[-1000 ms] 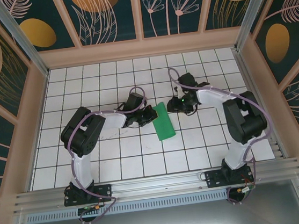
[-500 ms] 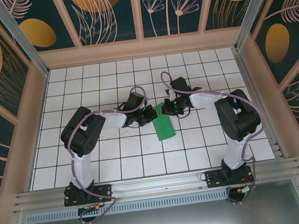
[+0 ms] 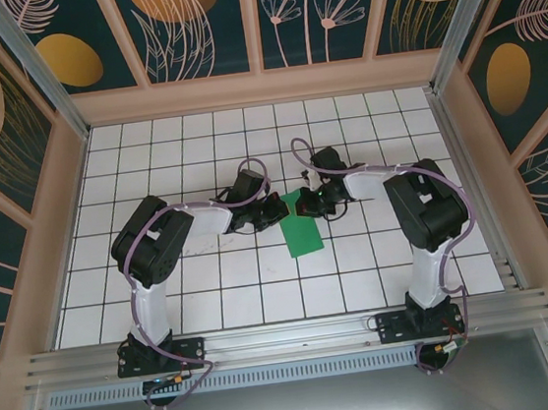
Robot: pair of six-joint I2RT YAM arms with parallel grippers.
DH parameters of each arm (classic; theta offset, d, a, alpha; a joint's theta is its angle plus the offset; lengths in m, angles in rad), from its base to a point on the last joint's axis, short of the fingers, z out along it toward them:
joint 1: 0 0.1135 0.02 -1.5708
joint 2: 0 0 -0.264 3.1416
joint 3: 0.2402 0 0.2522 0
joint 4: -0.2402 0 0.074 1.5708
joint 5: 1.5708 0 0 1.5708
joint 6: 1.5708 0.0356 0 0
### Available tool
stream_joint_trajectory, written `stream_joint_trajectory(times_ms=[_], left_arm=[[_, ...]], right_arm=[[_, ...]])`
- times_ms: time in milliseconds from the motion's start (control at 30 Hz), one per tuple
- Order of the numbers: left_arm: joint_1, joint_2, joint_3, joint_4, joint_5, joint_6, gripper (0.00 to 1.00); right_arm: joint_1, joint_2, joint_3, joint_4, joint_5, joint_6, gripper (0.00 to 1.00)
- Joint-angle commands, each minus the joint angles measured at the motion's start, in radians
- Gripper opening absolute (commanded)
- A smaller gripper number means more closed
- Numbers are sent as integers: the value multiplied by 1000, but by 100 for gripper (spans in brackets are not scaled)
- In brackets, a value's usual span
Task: Fold a paper plane with a square sheet of paper (pick it up from the middle)
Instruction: Fold the square sheet of paper in half at the center of the table.
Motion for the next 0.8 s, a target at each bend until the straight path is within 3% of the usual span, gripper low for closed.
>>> stream_joint_trajectory(times_ms=[0,200,367,533,767], left_arm=[[3,126,-95,-256,-187,13,0],[3,123,-122,-261,-226,20,0],[1,131,-123,-253,-219,24,0],[3,129,-123,-249,-213,28,0],[3,127,-121,-246,-203,34,0]], right_arm=[[-52,-6,-72,-27,57,-49,0],[-143,-116,-228,36,16,-53,0],[-184,-223,-242,43,15,-39,0],[-128,-236,-176,86,-21,-6,0],[-23,-72,-50,141,-34,24,0]])
